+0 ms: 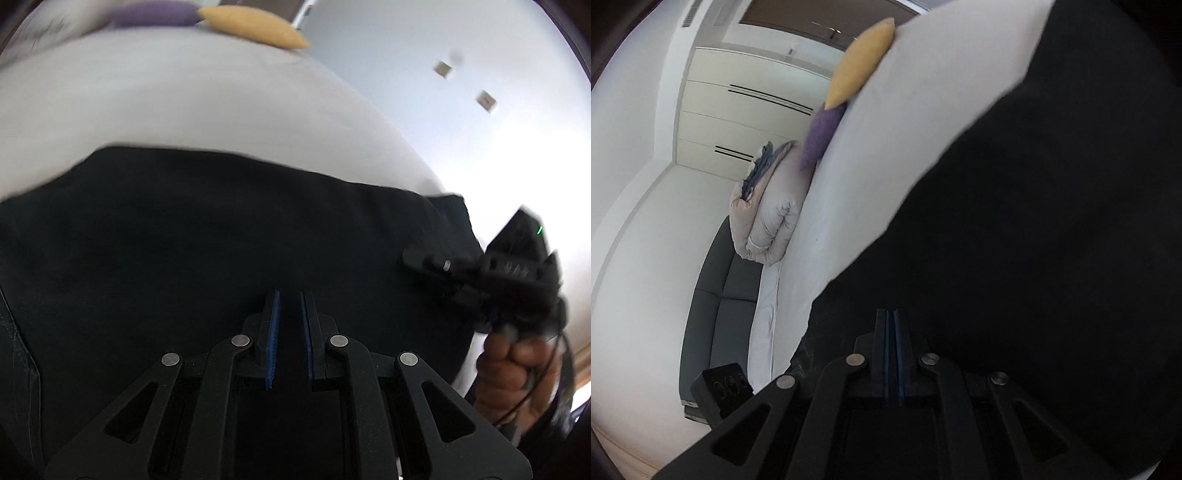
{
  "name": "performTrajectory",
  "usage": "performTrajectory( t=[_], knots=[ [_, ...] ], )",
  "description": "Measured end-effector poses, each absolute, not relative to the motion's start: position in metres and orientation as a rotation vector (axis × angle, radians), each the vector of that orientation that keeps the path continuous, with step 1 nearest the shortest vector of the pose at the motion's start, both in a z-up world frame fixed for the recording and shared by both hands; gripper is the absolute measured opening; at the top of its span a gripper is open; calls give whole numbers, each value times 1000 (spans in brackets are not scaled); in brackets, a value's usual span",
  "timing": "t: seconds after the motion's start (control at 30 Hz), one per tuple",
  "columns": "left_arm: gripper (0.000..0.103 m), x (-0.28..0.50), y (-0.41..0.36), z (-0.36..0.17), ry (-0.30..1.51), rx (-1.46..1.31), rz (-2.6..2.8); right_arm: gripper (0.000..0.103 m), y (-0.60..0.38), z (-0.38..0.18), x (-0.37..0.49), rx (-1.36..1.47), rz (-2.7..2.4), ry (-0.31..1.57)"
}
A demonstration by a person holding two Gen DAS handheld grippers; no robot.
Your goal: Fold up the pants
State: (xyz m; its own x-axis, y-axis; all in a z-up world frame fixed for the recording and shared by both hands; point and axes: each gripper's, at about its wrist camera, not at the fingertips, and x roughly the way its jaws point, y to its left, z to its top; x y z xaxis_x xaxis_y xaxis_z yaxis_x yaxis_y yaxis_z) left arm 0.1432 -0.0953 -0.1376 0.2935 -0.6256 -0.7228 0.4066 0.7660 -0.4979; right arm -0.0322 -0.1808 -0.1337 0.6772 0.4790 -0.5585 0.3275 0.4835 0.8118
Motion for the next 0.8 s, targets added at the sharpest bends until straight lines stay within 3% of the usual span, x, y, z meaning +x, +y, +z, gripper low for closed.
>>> performTrajectory(
  t=[0.4, 0.8],
  knots=[
    [10, 182, 85, -155, 1090, -398, -504, 0, -261, -132, -30, 1149, -90, 714],
    [10, 147, 190, -158, 1006, -358, -482, 0, -315, -108, -58, 1047, -264, 620]
  ],
)
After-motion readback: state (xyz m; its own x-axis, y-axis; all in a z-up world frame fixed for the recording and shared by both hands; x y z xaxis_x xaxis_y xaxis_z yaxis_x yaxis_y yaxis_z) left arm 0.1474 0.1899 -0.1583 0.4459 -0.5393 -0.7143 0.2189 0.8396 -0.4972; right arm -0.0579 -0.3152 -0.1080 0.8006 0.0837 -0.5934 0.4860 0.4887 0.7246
